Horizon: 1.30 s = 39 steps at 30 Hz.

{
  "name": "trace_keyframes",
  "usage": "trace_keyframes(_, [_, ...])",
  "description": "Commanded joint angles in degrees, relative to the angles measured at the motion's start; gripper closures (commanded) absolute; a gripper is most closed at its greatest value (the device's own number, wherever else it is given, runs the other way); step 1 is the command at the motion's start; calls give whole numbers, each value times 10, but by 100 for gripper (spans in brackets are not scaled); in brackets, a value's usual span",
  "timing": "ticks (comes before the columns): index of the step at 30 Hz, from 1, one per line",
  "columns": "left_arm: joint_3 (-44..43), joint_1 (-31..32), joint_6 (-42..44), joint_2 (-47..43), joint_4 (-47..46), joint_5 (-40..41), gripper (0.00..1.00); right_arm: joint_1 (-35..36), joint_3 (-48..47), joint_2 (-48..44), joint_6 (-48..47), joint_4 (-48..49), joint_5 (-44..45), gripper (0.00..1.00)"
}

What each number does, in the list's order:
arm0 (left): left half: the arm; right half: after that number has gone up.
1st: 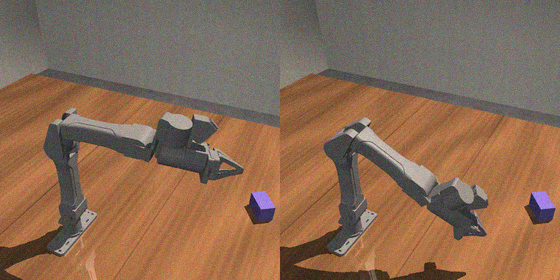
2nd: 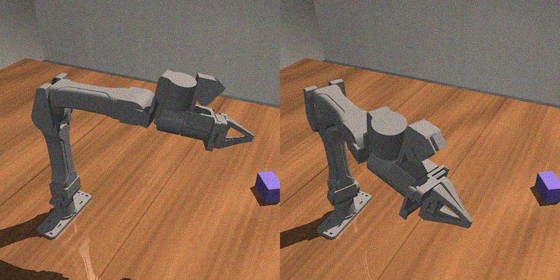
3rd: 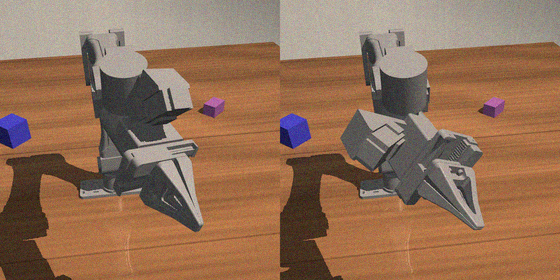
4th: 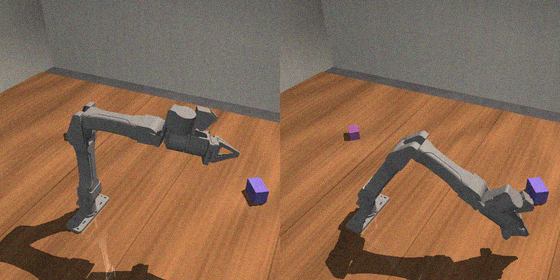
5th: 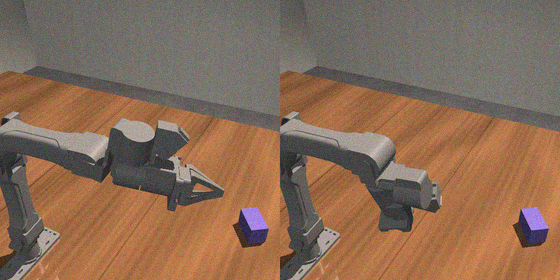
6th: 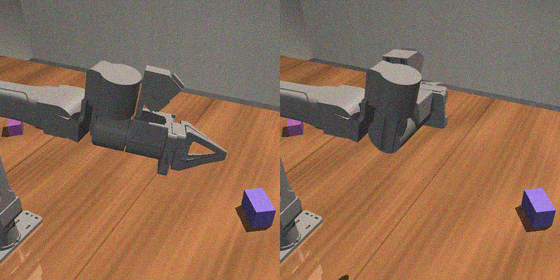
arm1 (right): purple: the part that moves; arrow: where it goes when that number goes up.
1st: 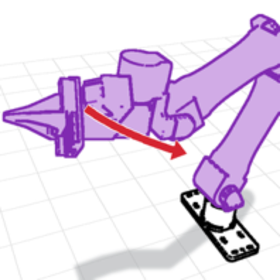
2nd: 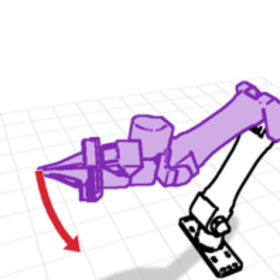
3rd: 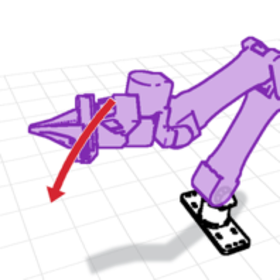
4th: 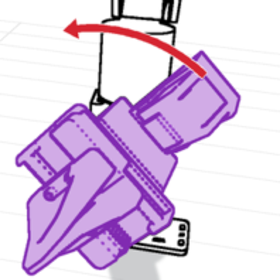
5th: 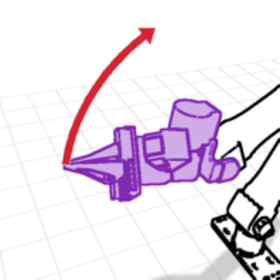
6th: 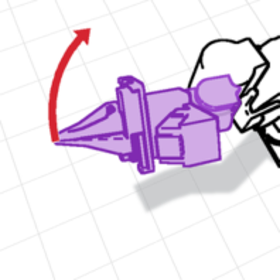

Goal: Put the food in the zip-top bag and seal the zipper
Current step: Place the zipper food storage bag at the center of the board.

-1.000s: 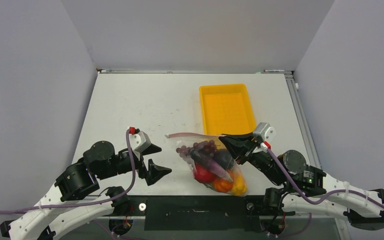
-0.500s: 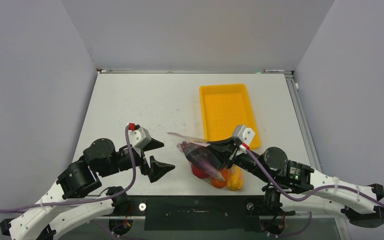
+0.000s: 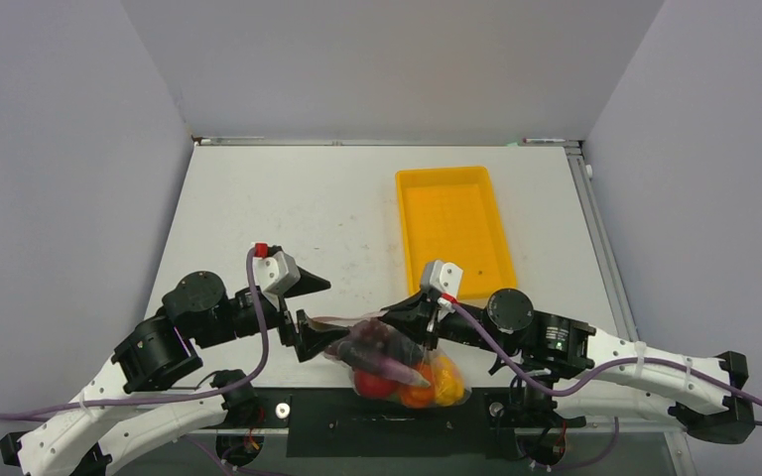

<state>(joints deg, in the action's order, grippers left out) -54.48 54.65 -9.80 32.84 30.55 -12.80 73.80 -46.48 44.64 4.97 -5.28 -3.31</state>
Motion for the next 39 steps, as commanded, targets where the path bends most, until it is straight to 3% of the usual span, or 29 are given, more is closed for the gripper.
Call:
trace_keyframes(1, [-7,0,14,4,-37,-49,4,-2,-29,10,25,107,-59,95])
trace_keyframes(14, [24,0,14,12,-54,-118,4,3,-70,28,34,113,-87,95])
trace_keyframes(27, [57,0,16,19,-54,-121,0,4,-95,43,33,130,-94,95])
trace_keyframes(31, [54,0,20,26,-49,-132,21,5,-91,47,36,136,-93,95])
trace_keyframes(34, [47,0,25,35,-38,-146,51,6,-88,50,37,138,-91,95])
trace_keyframes(37, [41,0,28,38,-33,-151,92,6,-87,52,36,137,-91,95])
trace_keyframes(38, [38,0,29,37,-31,-146,100,6,-86,53,36,137,-90,95])
trace_keyframes(39, [37,0,28,35,-30,-144,100,6,-85,54,36,135,-89,95])
